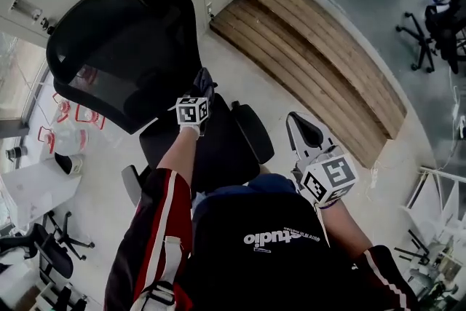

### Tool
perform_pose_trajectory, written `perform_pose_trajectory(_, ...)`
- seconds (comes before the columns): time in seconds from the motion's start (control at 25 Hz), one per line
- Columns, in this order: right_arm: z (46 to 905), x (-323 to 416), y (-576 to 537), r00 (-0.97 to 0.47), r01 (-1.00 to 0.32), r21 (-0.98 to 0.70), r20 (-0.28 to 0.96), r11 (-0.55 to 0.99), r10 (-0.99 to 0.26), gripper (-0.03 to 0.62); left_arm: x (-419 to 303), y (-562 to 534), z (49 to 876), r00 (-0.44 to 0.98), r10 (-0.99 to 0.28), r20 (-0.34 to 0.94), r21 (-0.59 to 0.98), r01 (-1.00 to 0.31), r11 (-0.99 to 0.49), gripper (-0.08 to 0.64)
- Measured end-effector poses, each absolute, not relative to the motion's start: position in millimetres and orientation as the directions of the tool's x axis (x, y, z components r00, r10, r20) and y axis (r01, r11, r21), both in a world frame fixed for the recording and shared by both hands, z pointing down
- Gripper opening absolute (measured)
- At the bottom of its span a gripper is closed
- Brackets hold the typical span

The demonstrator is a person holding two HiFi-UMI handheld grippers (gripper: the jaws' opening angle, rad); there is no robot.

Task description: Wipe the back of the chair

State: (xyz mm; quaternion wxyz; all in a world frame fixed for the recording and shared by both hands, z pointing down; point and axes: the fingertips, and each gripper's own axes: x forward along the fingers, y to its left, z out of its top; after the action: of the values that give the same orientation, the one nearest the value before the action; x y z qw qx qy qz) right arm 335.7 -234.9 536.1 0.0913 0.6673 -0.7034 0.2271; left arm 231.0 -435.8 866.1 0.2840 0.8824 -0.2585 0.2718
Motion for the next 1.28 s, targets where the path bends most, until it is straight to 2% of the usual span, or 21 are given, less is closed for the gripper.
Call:
perform_pose_trajectory(0.28,550,365,-226,-0.064,-0.981,-0.194,0.465,-0.031,-0.883,-0.003,234,-444,883,0.688,-0.318,0.652,0.349,-0.645,-0.68,0.055)
perform_pose_trajectory(0.56,546,345,-233,-0.09,-0.982,-0.187,0.465,0.001,-0.881,-0.003,189,-461,886,0.643,-0.371,0.67,0.311,-0.696,-0.647,0.055)
perform_pose_trajectory(0.96,547,273,-255,-0.175,-0.979,-0.178,0.476,0.101,-0.862,-0.003,65,-482,887,0.558,-0.487,0.673,0.305,-0.808,-0.504,0.055)
perform_pose_trajectory(1.28,550,198,-275,-0.257,-0.965,-0.179,0.475,0.193,-0.841,-0.003,-70,-487,900,0.44,-0.563,0.699,0.284,-0.894,-0.345,0.055)
